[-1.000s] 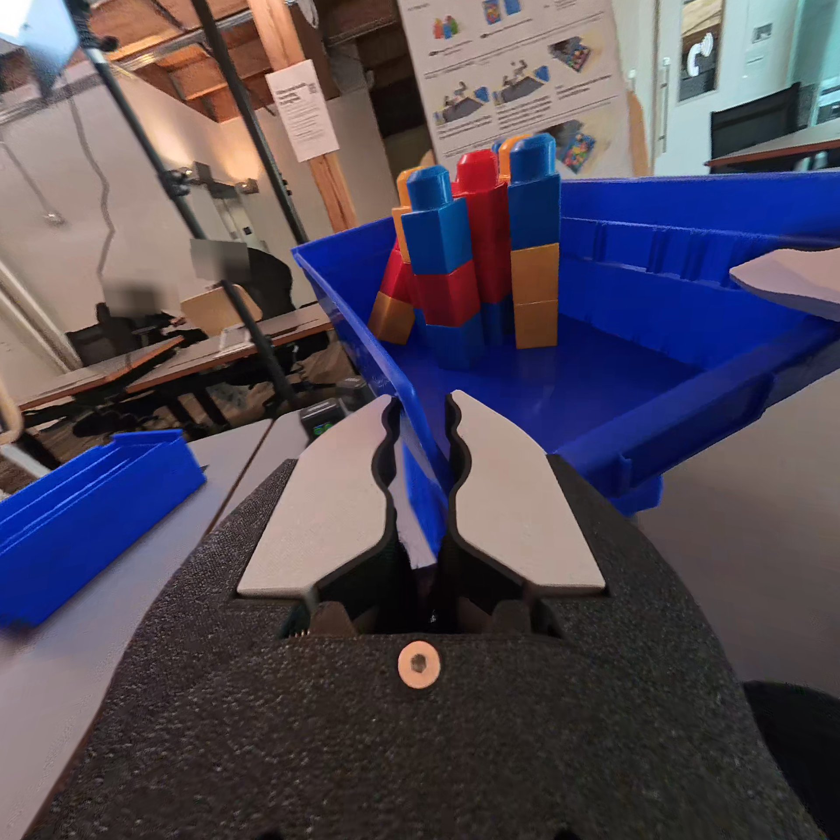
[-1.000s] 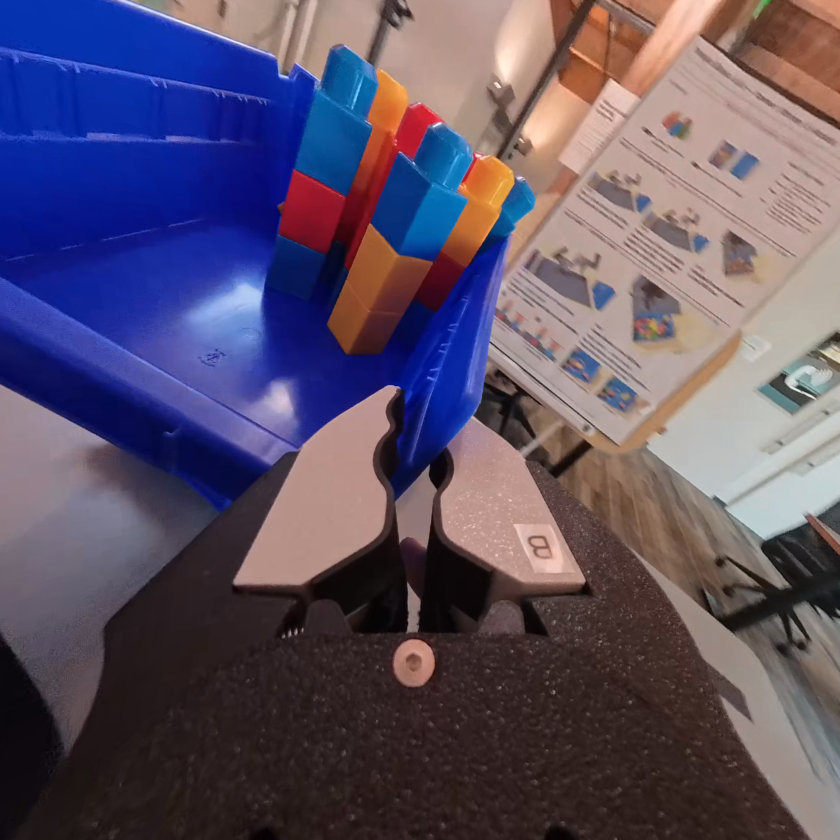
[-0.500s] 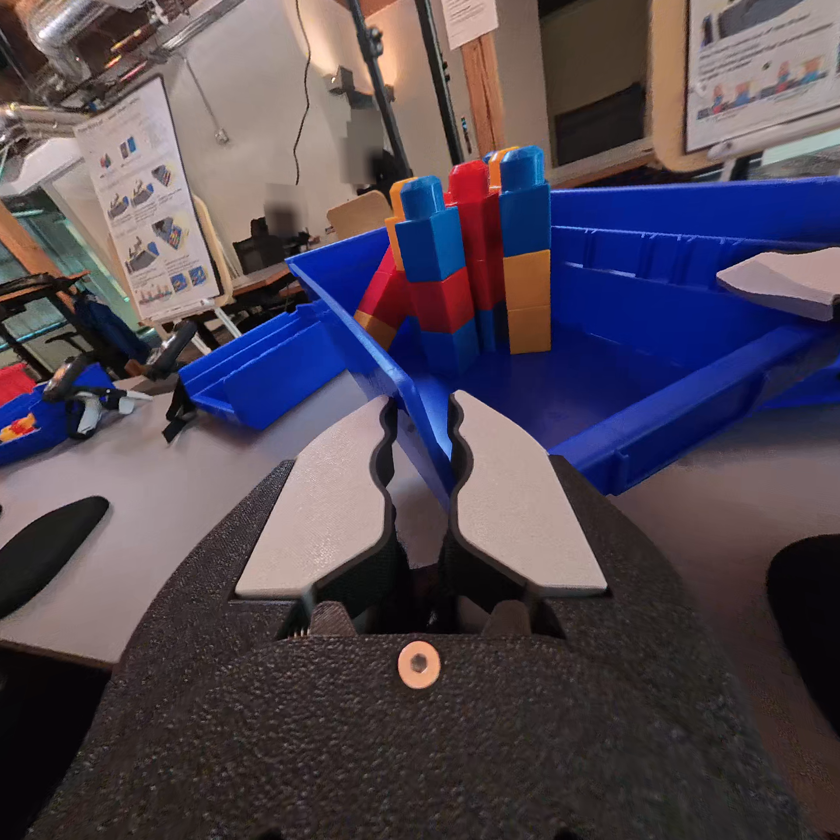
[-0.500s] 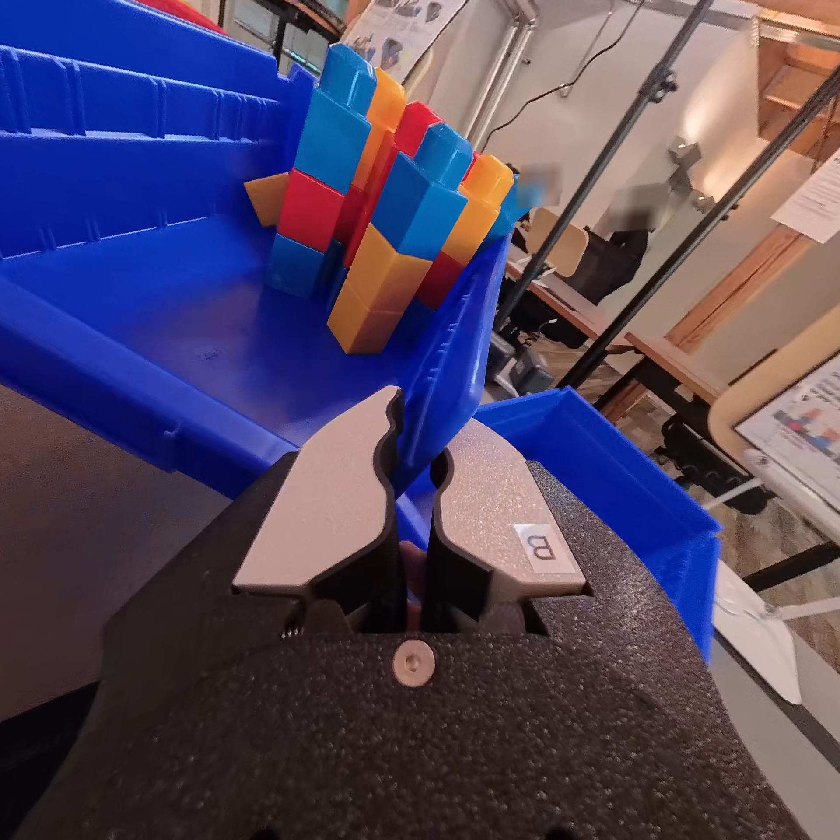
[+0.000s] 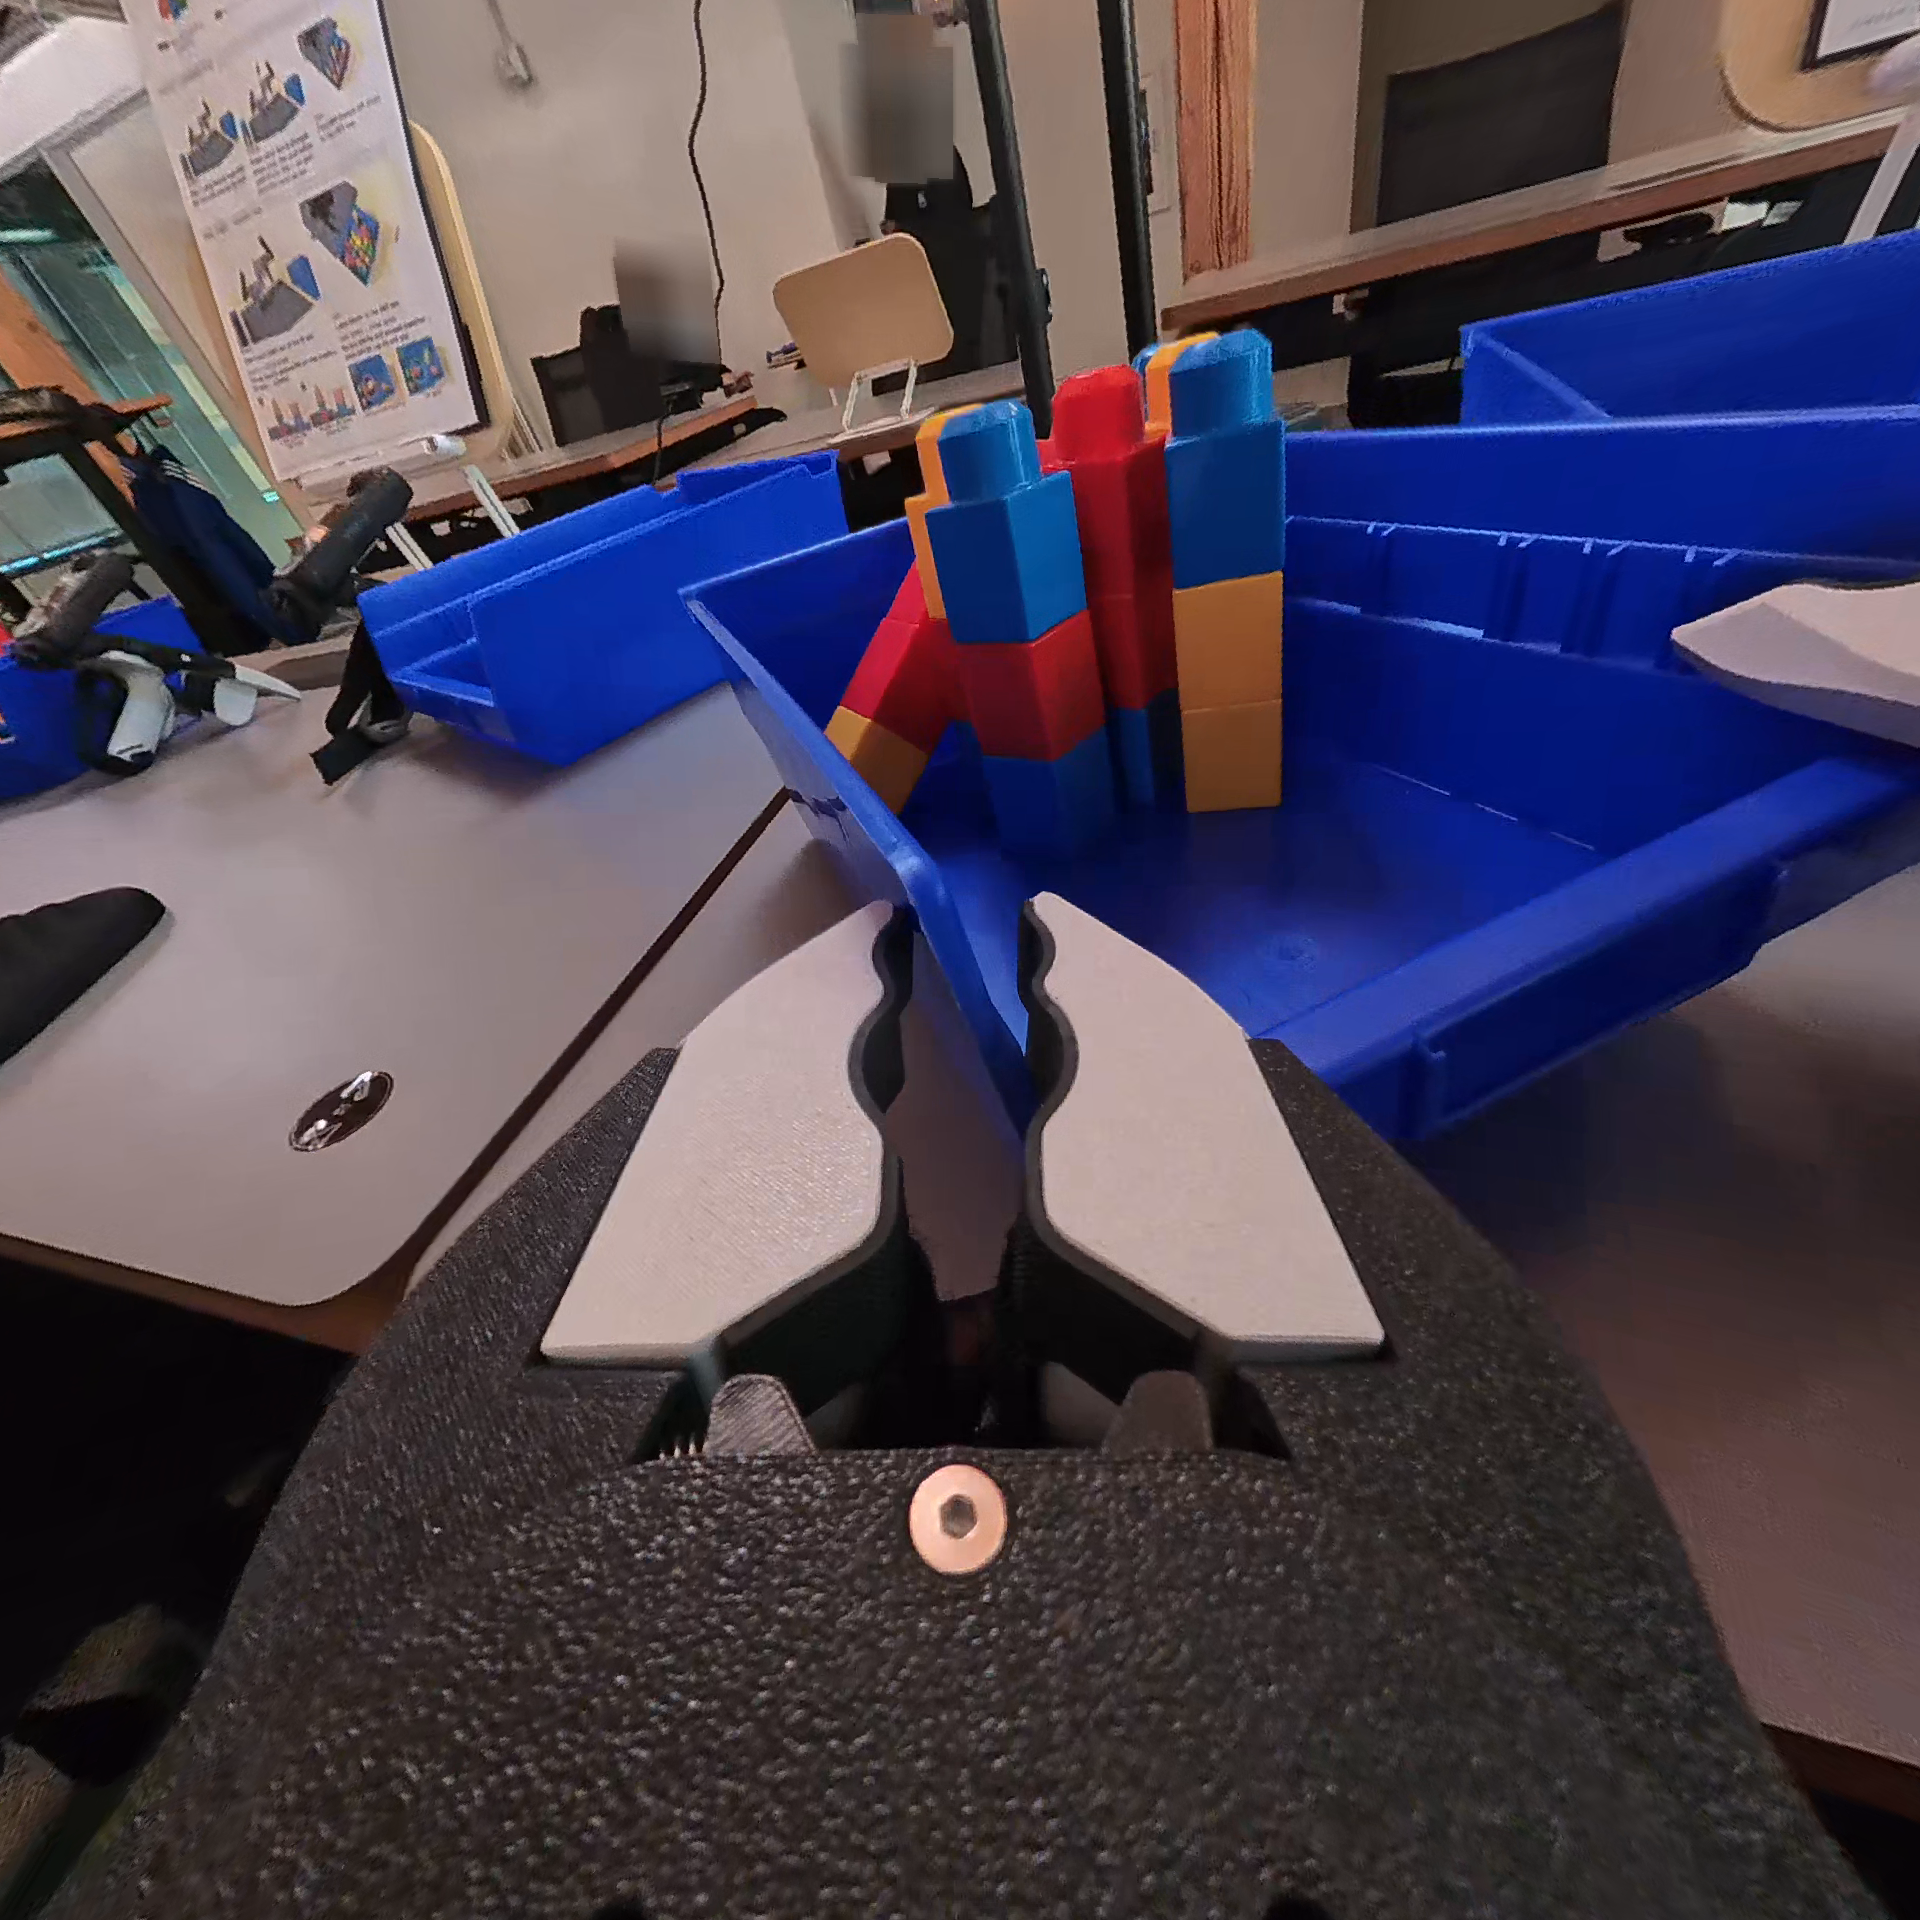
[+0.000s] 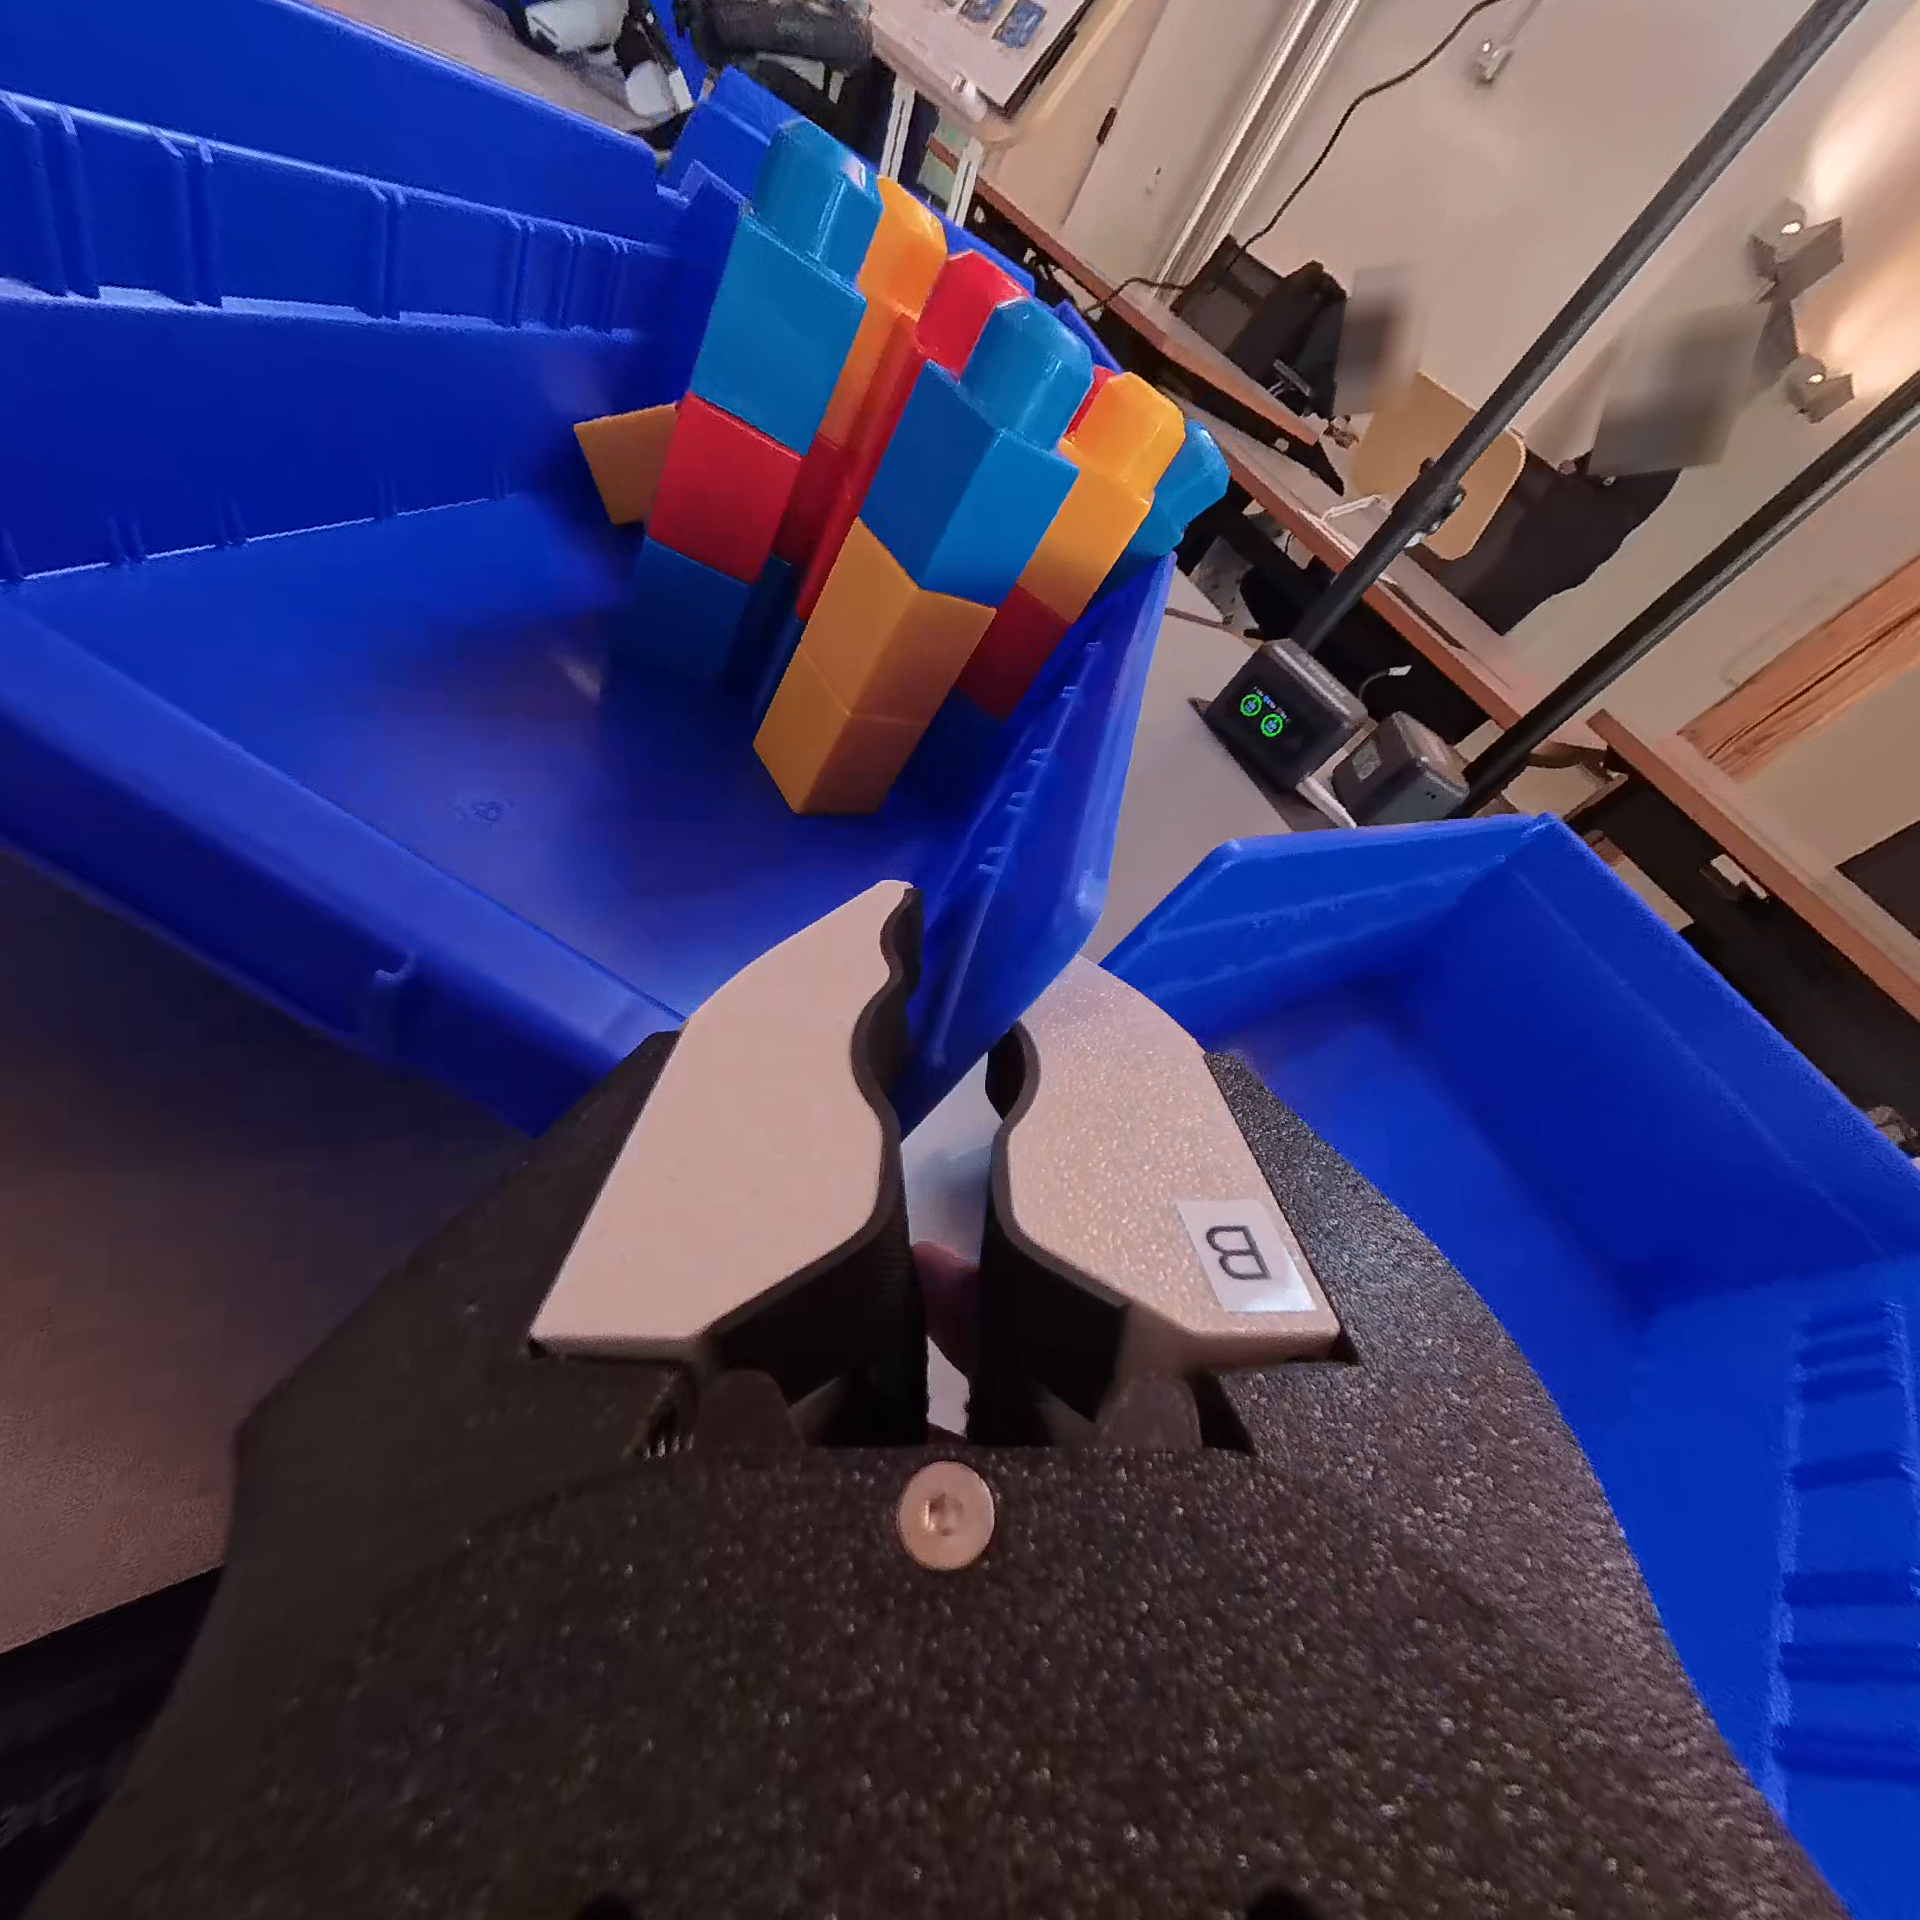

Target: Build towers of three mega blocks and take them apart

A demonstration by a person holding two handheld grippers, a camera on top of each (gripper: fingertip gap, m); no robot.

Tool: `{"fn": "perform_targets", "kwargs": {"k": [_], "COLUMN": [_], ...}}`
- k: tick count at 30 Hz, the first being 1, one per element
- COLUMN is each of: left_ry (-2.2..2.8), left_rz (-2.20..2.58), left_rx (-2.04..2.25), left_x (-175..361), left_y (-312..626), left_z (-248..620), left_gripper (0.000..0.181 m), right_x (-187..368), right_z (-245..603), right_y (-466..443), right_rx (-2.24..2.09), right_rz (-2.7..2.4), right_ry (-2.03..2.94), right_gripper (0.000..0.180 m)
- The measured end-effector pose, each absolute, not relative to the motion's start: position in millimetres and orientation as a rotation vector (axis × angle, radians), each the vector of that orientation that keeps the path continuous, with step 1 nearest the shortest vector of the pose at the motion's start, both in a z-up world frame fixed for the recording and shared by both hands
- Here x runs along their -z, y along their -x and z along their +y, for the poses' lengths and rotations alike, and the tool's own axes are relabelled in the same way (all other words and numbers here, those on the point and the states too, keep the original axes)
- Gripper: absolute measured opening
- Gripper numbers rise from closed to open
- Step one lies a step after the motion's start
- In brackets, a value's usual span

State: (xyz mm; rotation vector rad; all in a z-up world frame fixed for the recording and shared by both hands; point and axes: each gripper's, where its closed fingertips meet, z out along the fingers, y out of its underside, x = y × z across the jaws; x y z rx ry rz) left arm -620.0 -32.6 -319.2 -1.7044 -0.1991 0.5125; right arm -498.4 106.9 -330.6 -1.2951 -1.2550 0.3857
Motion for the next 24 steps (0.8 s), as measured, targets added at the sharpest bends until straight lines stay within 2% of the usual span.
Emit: {"fn": "perform_targets", "kwargs": {"k": [6, 7, 12, 16, 20, 24], "left_ry": [1.756, 1.771, 1.8, 1.756, 1.662, 1.61], "left_rz": [-0.115, -0.077, 0.075, 0.057, 0.103, 0.222], "left_rx": [-0.564, -0.577, -0.666, -0.453, -0.133, -0.062], "left_x": [336, 337, 315, 288, 266, 254], "left_y": [620, 620, 618, 591, 538, 496], "left_z": [-24, -24, -27, -19, -1, 19], "left_gripper": [0.024, 0.029, 0.076, 0.095, 0.094, 0.086], "right_x": [351, 352, 328, 282, 265, 288], "right_z": [117, 116, 104, 127, 182, 217], "right_y": [497, 495, 474, 431, 359, 304], "right_rx": [-0.338, -0.325, -0.365, -0.377, -0.217, -0.135], "right_rz": [-1.31, -1.331, -1.345, -1.131, -0.916, -0.862], "right_ry": [1.395, 1.394, 1.386, 1.393, 1.438, 1.641], "right_gripper": [0.016, 0.023, 0.07, 0.076, 0.085, 0.081]}}
